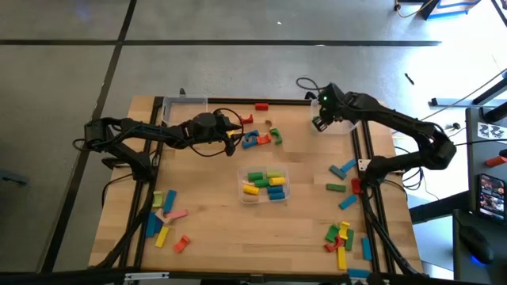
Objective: Sort blocks by size
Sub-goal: Put the light green arch block into the top right transparent bin, then put the green arch block into the top right transparent bin
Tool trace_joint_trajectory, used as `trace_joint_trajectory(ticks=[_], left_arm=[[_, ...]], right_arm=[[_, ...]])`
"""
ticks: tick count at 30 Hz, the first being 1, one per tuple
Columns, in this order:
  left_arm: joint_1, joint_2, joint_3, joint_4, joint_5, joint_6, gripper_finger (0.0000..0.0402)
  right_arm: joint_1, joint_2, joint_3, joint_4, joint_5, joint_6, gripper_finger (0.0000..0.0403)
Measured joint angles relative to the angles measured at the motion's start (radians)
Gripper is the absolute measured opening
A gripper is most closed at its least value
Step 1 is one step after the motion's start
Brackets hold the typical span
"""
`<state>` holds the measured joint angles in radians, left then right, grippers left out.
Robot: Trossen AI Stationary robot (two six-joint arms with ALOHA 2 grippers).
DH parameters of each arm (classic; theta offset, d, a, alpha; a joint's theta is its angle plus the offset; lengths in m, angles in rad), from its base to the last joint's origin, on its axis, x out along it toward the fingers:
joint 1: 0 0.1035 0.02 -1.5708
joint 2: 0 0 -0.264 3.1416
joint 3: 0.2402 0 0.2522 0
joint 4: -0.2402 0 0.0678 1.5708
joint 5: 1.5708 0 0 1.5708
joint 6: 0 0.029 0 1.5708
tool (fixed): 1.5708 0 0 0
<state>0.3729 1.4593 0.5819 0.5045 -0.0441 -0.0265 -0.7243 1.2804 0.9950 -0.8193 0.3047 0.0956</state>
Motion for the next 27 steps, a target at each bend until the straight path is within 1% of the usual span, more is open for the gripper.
trace_joint_trajectory(ticks=[4,8,12,18,21,27], left_arm=[[0.0,0.0,0.0,0.0,0.0,0.0,0.0159],[0.0,0.0,0.0,0.0,0.0,0.0,0.0159],[0.0,0.0,0.0,0.0,0.0,0.0,0.0159],[0.0,0.0,0.0,0.0,0.0,0.0,0.0159],[0.0,0.0,0.0,0.0,0.0,0.0,0.0159],[0.0,0.0,0.0,0.0,0.0,0.0,0.0159]], right_arm=[[-0.068,0.0,-0.036,0.061,-0.04,-0.003,0.0143],[-0.11,0.0,-0.07,0.1,-0.045,-0.004,0.0143],[-0.13,0.0,-0.115,0.153,-0.05,-0.004,0.0144],[-0.13,0.0,-0.157,0.207,-0.045,-0.004,0.0149],[-0.13,0.0,-0.159,0.208,-0.041,-0.004,0.0171],[-0.127,0.0,-0.159,0.208,-0.028,-0.004,0.0235]])
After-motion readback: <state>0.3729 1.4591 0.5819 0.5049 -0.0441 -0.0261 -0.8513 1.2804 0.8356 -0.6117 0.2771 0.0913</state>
